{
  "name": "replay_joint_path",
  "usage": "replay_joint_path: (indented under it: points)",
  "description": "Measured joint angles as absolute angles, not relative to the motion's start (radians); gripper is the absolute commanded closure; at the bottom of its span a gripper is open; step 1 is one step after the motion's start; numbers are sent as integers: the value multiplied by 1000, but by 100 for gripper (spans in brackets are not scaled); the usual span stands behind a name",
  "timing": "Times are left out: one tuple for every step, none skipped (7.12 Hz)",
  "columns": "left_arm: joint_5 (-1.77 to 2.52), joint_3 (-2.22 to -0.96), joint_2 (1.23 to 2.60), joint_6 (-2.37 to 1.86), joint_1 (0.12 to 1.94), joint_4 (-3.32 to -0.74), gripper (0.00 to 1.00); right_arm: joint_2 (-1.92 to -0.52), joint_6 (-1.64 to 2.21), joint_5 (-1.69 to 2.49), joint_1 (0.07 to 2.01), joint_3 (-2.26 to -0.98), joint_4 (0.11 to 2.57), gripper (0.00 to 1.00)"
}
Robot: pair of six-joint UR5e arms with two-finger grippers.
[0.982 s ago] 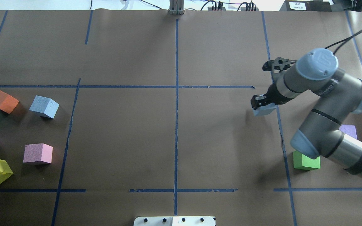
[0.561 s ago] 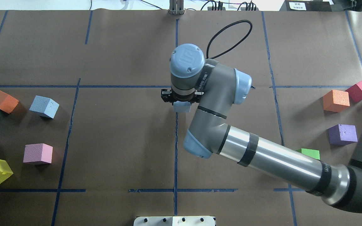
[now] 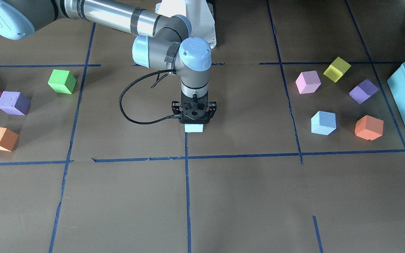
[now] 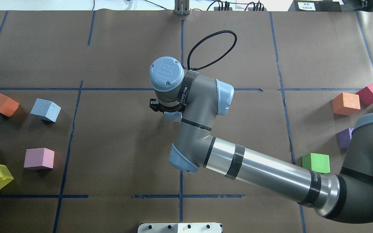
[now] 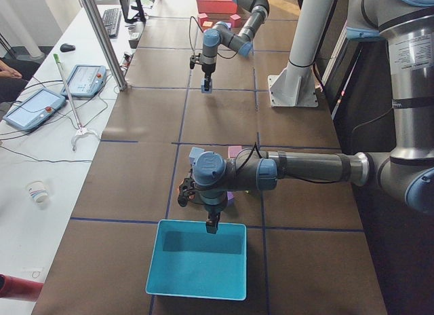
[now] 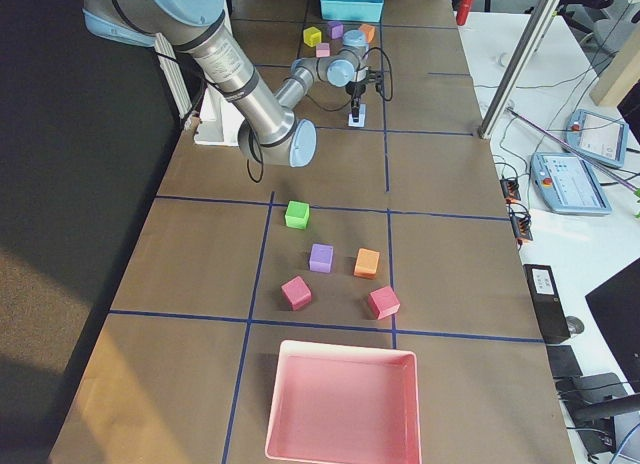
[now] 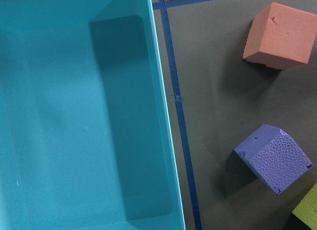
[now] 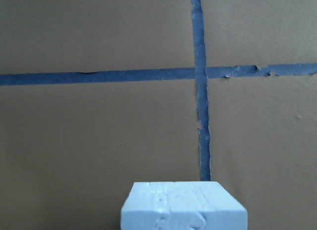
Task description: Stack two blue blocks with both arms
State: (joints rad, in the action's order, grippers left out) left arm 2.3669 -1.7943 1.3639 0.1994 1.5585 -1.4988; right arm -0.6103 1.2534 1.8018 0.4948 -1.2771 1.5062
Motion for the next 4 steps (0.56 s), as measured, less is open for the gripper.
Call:
replay_joint_path:
  points:
    - [2367, -1795, 1364, 199, 1559, -1499, 0, -617, 1249, 1796, 495, -1277, 1506, 1]
    - [2366, -1797, 1364, 200, 1559, -1501, 0, -620, 1246, 1793, 496, -1279, 1506, 1]
    - [2363, -1801, 1365, 201, 1559, -1501, 0, -621, 1243, 1799, 504, -1286, 1506, 0]
    - [2359, -1804, 1366, 202, 1558, -1502, 0, -620, 1241, 1821, 524, -1302, 1507, 0]
